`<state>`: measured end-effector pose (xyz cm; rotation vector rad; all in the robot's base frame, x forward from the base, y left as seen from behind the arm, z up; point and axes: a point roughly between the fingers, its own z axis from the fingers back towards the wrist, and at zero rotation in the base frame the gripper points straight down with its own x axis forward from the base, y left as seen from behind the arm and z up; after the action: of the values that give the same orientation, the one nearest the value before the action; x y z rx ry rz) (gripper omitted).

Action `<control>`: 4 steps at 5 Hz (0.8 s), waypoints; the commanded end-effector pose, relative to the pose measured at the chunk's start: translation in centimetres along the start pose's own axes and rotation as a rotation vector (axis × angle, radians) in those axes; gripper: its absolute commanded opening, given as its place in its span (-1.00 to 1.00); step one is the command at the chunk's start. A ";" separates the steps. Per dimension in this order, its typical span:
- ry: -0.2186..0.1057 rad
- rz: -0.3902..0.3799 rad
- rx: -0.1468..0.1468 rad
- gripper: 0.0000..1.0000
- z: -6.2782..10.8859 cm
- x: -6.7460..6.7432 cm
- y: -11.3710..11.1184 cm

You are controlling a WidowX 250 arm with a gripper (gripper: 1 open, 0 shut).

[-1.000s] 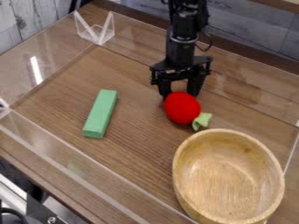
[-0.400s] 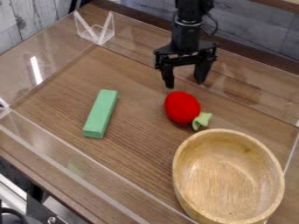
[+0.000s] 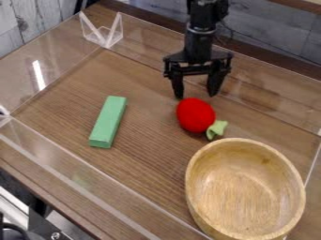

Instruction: Move the red fruit to the right

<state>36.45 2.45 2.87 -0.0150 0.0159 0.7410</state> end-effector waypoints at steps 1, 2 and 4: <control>-0.055 0.003 -0.024 1.00 2.0 0.7 -0.7; -0.054 0.006 -0.012 1.00 1.8 0.3 -1.0; -0.051 -0.075 0.008 1.00 1.8 0.4 0.3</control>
<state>35.89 2.40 2.53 0.0214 0.0313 0.6678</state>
